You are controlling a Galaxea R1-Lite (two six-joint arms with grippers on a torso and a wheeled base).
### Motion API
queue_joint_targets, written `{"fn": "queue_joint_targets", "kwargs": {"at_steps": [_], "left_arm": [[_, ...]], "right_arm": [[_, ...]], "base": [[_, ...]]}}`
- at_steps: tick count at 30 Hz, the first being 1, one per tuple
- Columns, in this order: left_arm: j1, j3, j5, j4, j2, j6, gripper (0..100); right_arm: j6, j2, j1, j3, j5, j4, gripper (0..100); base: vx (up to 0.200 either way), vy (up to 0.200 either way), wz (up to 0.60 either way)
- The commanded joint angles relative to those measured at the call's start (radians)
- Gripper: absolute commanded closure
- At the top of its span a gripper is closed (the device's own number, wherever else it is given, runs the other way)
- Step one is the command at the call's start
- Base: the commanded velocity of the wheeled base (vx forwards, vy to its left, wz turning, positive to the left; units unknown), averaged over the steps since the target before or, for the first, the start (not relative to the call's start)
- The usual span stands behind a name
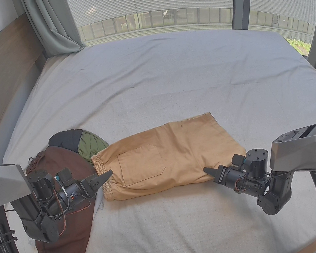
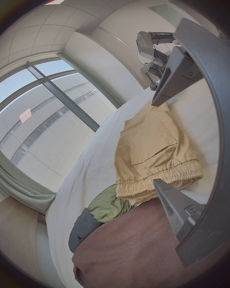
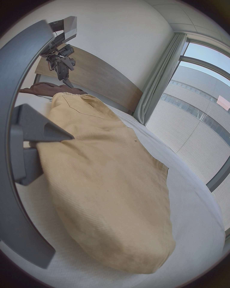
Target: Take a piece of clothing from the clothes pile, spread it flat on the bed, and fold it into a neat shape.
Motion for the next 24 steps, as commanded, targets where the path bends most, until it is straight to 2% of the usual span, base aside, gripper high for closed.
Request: {"fn": "queue_joint_targets", "kwargs": {"at_steps": [1, 15, 18, 24], "left_arm": [[0.006, -0.002, -0.003, -0.001, 0.001, 0.001, 0], [0.003, 0.011, -0.006, -0.001, -0.002, 0.014, 0], [0.003, 0.012, -0.006, -0.001, -0.002, 0.024, 0], [0.002, 0.029, -0.014, -0.001, -0.004, 0.031, 0]], "right_arm": [[-0.006, -0.051, 0.003, 0.066, 0.001, 0.000, 100], [-0.058, -0.142, 0.006, 0.284, -0.004, -0.001, 100], [-0.097, -0.163, 0.014, 0.350, -0.038, 0.000, 100], [-0.106, -0.165, 0.032, 0.411, -0.079, 0.000, 100]], "base": [[0.000, 0.000, 0.00], [0.000, 0.000, 0.00], [0.000, 0.000, 0.00], [0.000, 0.000, 0.00]]}}
